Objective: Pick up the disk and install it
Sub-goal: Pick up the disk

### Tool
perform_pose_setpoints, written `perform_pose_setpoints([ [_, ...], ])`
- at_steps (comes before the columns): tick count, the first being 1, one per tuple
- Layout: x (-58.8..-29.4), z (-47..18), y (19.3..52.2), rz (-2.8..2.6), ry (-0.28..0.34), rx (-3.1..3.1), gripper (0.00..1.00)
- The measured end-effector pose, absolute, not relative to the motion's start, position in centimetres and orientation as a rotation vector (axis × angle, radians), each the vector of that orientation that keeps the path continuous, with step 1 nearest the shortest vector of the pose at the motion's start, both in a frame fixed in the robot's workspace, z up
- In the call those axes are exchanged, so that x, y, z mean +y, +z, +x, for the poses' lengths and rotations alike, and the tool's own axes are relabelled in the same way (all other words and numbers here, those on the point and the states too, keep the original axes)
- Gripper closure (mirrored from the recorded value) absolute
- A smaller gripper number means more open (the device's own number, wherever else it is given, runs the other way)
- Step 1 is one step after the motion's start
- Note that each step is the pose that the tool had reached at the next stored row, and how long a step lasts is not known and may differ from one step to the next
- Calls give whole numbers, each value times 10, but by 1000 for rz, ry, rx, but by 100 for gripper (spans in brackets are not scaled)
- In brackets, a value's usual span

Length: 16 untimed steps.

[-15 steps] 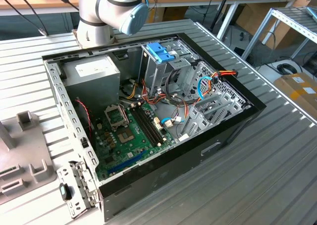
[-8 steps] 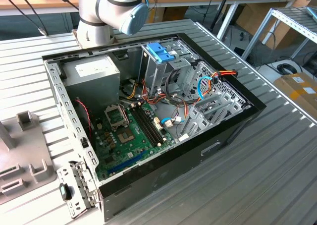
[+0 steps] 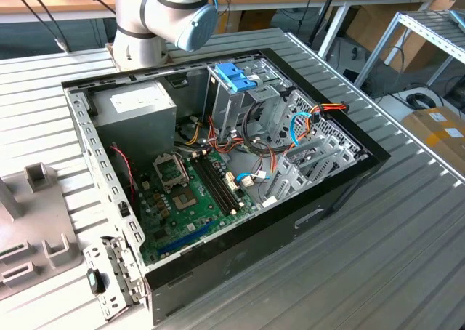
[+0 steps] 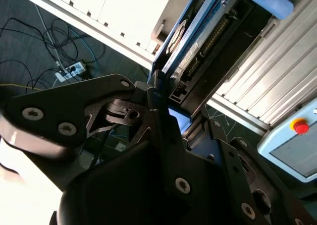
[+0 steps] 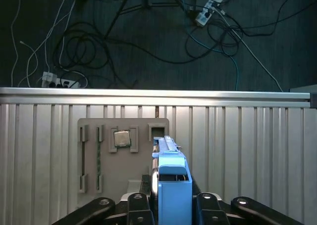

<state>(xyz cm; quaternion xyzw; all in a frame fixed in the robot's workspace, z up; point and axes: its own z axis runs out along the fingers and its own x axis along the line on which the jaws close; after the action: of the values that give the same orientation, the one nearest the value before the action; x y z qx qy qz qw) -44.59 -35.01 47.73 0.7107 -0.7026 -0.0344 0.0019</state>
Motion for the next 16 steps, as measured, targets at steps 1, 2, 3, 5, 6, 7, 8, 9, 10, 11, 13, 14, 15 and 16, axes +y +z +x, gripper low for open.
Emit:
perform_pose_setpoints([
  [1, -350, -446, 478, 2230, -108, -2205, 63],
  [2, -350, -446, 479, 2230, -108, -2205, 63],
  [3, -350, -446, 480, 2230, -108, -2205, 63],
  [5, -350, -446, 483, 2230, -108, -2205, 63],
  [6, -350, -446, 485, 2230, -108, -2205, 63],
  [7, -350, -446, 486, 2230, -108, -2205, 63],
  [8, -350, -446, 487, 2230, -108, -2205, 63],
  [9, -350, -446, 488, 2230, -108, -2205, 63],
  [10, -350, -446, 489, 2230, -108, -2205, 63],
  [11, -350, -446, 491, 2230, -108, -2205, 63],
  [13, -350, -446, 493, 2230, -108, -2205, 63],
  [14, -350, -446, 494, 2230, -108, -2205, 63],
  [15, -350, -446, 496, 2230, -108, -2205, 63],
  [16, -350, -446, 497, 2230, -108, -2205, 63],
])
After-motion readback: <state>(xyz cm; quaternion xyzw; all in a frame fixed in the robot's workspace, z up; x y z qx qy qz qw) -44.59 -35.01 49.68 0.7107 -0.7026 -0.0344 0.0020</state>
